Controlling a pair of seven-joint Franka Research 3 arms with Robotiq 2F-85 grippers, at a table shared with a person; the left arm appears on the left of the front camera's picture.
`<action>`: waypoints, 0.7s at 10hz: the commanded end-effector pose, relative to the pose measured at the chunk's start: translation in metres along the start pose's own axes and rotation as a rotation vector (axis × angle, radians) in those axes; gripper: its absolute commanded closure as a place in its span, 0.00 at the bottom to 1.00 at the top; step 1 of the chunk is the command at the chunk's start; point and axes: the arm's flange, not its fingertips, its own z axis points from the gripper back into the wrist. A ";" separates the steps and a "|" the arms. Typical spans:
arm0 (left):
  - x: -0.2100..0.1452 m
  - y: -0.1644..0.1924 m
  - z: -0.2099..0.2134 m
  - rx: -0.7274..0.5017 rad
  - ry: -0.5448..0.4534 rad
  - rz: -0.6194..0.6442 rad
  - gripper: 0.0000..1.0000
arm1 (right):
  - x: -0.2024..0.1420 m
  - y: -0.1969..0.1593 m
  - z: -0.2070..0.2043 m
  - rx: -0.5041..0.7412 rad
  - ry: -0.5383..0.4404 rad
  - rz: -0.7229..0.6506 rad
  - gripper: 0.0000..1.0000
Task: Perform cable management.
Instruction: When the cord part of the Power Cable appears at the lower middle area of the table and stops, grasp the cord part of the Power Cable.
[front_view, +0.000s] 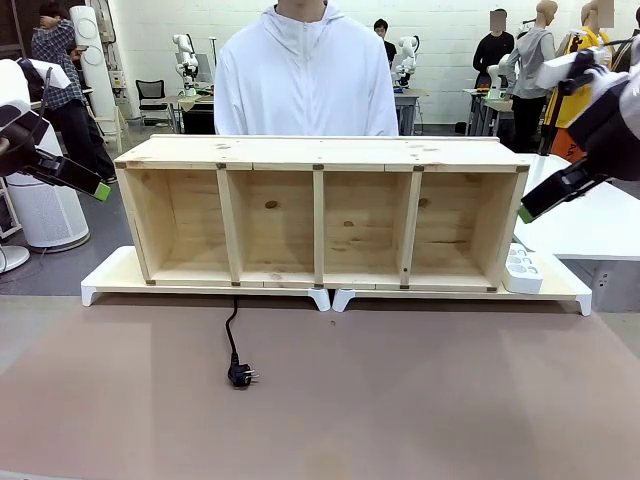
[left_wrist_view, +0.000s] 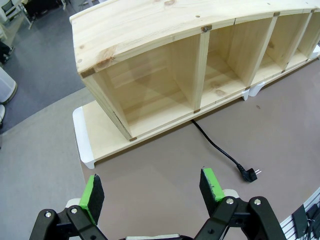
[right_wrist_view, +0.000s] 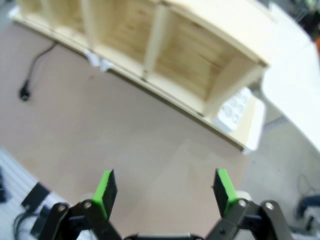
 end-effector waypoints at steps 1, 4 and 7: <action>0.001 0.001 -0.001 0.004 -0.009 0.007 0.00 | 0.037 0.015 -0.010 0.140 0.018 0.125 0.00; 0.001 0.001 -0.001 0.004 -0.009 0.007 0.00 | 0.090 0.062 -0.037 0.205 0.073 0.052 0.00; 0.001 0.001 -0.001 0.004 -0.009 0.007 0.00 | 0.128 0.118 -0.066 0.175 0.172 -0.062 0.00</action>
